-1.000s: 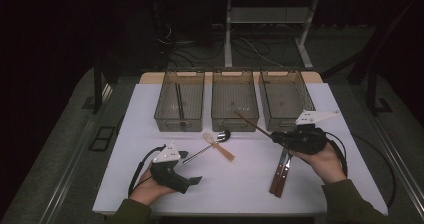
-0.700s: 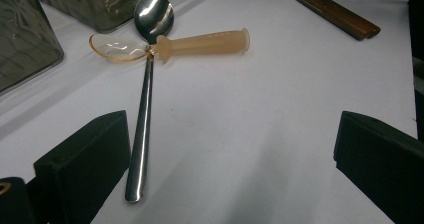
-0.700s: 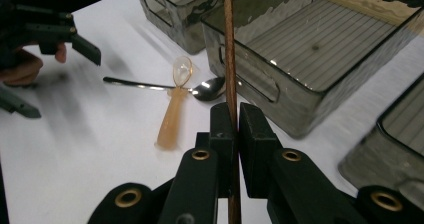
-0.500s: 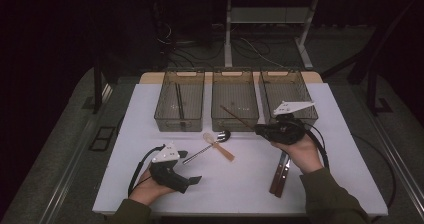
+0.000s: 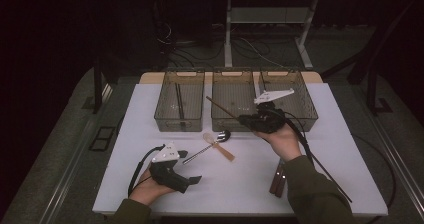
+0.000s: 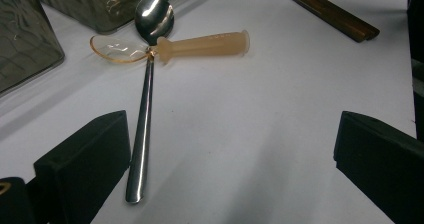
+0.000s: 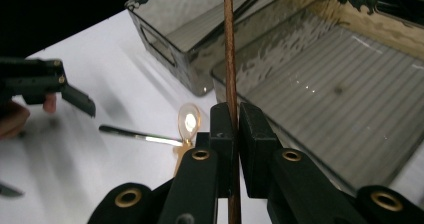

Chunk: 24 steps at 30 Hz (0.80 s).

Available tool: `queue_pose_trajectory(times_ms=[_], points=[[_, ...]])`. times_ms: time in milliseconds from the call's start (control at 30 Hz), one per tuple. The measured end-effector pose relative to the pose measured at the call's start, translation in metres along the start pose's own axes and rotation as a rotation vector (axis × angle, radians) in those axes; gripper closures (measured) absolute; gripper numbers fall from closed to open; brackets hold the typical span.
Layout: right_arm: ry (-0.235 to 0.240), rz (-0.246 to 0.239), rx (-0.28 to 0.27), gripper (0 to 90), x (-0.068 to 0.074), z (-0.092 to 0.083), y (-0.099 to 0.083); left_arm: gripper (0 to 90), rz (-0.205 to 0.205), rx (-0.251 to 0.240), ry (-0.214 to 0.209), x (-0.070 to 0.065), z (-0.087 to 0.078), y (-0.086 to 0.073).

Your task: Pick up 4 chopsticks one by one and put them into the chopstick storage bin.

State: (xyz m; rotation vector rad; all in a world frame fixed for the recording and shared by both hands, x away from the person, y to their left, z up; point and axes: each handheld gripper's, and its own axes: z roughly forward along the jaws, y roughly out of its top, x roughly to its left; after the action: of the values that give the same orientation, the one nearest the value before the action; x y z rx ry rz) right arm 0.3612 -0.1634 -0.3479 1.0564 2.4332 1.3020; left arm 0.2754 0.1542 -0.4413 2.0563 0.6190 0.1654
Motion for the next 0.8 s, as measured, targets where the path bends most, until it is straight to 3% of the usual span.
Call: queue_pose_trajectory(times_ms=[367, 800], points=[[-0.031, 0.011, 0.020, 84.6, 0.011, 0.040, 0.035, 0.9, -0.006, -0.005, -0.006, -0.001, 0.000, 0.000], [-0.067, 0.010, 0.048, 84.5, 0.014, 0.095, 0.074, 0.9, 0.002, -0.011, -0.010, 0.001, 0.001, 0.000]])
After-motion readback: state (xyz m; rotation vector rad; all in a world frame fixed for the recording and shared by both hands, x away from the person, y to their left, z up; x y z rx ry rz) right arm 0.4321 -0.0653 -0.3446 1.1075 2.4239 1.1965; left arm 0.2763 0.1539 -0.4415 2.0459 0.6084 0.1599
